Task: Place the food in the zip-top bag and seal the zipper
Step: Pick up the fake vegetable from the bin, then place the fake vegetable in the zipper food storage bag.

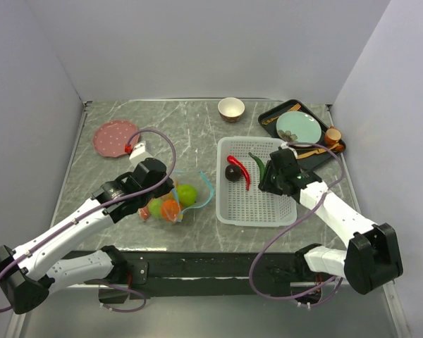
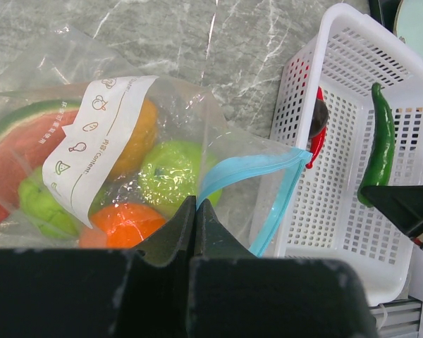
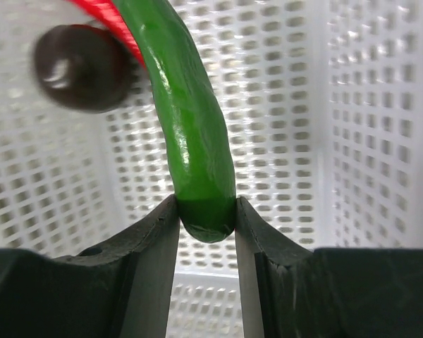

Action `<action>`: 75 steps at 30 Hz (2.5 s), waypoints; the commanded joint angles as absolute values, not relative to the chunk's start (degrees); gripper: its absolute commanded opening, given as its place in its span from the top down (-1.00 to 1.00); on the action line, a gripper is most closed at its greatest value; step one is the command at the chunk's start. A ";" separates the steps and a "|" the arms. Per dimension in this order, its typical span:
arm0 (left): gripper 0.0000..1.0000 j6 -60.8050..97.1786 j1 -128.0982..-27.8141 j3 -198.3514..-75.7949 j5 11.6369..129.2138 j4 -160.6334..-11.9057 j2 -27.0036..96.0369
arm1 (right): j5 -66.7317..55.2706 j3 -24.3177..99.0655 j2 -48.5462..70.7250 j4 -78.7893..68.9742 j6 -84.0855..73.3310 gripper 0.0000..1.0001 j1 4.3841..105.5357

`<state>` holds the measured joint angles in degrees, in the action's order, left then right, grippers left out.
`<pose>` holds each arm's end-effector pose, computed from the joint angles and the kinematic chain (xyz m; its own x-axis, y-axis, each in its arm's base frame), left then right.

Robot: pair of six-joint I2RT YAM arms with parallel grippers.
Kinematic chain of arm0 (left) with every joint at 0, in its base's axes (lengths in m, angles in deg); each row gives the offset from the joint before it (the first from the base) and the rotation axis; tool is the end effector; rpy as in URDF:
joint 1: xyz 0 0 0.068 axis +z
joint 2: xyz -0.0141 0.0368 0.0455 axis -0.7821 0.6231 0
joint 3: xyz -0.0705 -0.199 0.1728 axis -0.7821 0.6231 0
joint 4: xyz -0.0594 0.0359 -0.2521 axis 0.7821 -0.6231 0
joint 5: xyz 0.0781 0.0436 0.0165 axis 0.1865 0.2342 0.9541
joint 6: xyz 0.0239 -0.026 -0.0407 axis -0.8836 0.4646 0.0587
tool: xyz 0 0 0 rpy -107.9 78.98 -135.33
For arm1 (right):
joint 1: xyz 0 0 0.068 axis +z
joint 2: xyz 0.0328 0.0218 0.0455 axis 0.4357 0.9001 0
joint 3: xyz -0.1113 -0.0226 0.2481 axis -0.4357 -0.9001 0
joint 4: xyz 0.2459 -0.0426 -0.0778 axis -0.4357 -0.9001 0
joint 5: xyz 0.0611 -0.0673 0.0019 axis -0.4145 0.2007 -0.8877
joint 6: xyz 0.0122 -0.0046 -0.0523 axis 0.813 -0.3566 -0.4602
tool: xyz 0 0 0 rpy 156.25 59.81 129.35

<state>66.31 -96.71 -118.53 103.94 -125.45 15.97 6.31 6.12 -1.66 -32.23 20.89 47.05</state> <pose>0.1549 -0.1347 0.3120 -0.5867 -0.5175 -0.6229 -0.1847 0.8344 -0.5192 0.2233 0.0837 0.2282 -0.7873 0.2781 -0.5503 0.1348 0.9485 0.2866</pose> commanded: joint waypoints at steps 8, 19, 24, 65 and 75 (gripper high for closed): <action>0.98 66.02 -96.72 -120.28 103.30 -123.36 16.24 | -11.45 15.44 -6.62 -35.07 16.29 0.48 48.68; 0.96 66.20 -96.72 -119.92 103.03 -122.92 15.98 | -24.70 18.86 -7.42 -38.41 9.26 0.46 51.85; 0.98 66.11 -96.72 -120.19 102.42 -122.74 17.20 | -21.31 22.90 -4.96 -42.71 6.54 0.44 59.29; 0.98 63.21 -96.72 -120.36 98.99 -121.42 16.77 | -15.66 37.59 19.75 -33.95 15.58 0.33 74.70; 0.98 63.73 -96.72 -121.24 101.53 -123.00 15.63 | -16.29 37.24 20.63 -30.24 18.04 -0.30 75.14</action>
